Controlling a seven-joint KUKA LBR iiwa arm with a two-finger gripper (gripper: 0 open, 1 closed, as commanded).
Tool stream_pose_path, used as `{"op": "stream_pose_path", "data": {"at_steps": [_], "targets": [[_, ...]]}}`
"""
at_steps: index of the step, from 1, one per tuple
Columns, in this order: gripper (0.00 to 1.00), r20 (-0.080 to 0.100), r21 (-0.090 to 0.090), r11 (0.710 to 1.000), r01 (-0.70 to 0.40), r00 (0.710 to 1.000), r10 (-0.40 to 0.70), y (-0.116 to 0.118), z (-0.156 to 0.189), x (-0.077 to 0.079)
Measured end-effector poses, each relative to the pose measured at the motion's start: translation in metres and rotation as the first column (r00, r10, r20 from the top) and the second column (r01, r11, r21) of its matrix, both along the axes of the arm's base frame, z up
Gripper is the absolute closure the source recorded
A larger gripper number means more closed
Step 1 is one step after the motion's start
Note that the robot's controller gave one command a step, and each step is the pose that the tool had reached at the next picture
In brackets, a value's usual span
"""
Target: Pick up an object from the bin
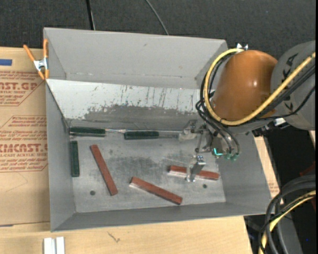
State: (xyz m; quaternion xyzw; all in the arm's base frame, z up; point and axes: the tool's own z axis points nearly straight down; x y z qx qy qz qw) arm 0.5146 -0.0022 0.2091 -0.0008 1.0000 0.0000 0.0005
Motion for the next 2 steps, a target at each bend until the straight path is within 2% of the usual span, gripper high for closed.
{"op": "stream_pose_path", "data": {"at_steps": [1, 2], "targets": [[0.0, 0.005, -0.001, 0.997, -0.074, 0.997, 0.074, -0.018, -0.047, 0.006], [1.0, 0.011, 0.001, 0.999, 0.049, 0.999, -0.049, -0.033, -0.134, 0.018]]}}
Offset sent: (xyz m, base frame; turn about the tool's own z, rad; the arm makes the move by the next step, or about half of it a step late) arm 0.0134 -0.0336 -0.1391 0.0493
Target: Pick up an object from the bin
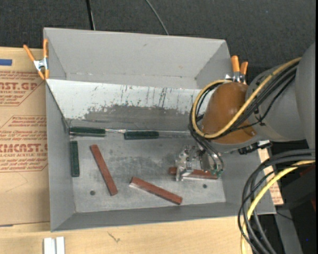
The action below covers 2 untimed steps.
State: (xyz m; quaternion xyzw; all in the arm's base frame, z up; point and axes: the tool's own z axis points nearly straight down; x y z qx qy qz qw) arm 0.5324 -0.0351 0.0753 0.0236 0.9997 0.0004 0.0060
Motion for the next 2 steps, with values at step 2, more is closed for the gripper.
{"op": "stream_pose_path", "data": {"at_steps": [2], "targets": [[1.0, 0.0, 0.0, 1.0, 0.0, 1.0, 0.0, 0.0, 0.0007, -0.0002]]}}
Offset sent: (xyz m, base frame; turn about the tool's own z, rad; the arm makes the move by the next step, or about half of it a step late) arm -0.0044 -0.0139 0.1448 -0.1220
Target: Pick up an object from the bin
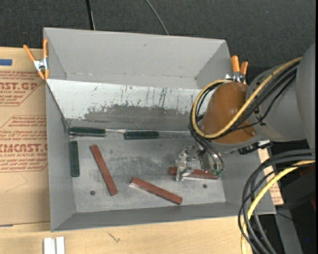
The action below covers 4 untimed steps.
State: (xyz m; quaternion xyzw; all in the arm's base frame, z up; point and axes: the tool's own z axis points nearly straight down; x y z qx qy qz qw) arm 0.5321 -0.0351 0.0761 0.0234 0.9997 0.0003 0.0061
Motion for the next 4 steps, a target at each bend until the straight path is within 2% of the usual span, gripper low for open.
{"op": "stream_pose_path", "data": {"at_steps": [1, 2, 3, 4], "targets": [[1.0, -0.009, -0.003, 0.989, -0.148, 0.989, 0.148, 0.017, 0.033, 0.011], [1.0, -0.006, -0.002, 0.978, -0.209, 0.978, 0.209, 0.024, 0.034, 0.016], [1.0, -0.01, 0.0, 0.925, -0.381, 0.925, 0.381, -0.004, 0.045, 0.023], [1.0, -0.01, -0.002, 0.926, -0.377, 0.926, 0.377, -0.027, 0.048, 0.029]]}}
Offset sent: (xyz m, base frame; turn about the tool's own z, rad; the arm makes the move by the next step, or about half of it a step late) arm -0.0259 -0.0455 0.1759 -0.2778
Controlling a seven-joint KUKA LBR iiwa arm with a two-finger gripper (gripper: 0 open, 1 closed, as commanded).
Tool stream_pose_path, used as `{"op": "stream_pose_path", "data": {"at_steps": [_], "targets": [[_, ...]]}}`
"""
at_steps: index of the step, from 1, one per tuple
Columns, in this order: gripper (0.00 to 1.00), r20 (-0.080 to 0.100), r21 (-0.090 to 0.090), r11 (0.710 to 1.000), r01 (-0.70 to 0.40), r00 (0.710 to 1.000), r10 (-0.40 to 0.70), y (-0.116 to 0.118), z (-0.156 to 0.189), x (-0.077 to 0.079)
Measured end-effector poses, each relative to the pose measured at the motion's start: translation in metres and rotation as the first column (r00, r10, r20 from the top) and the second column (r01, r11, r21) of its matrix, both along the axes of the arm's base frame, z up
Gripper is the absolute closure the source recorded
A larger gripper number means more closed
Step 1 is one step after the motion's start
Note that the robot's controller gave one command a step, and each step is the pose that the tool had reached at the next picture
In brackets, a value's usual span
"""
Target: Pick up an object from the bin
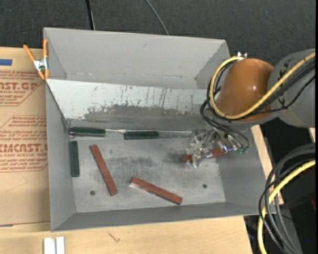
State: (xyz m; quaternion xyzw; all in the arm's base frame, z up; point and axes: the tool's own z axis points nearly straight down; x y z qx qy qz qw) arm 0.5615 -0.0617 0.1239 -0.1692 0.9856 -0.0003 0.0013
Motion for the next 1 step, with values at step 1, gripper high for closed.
{"op": "stream_pose_path", "data": {"at_steps": [1], "targets": [[1.0, 0.0, 0.001, 1.0, 0.003, 1.0, -0.003, 0.018, 0.0871, 0.0042]]}}
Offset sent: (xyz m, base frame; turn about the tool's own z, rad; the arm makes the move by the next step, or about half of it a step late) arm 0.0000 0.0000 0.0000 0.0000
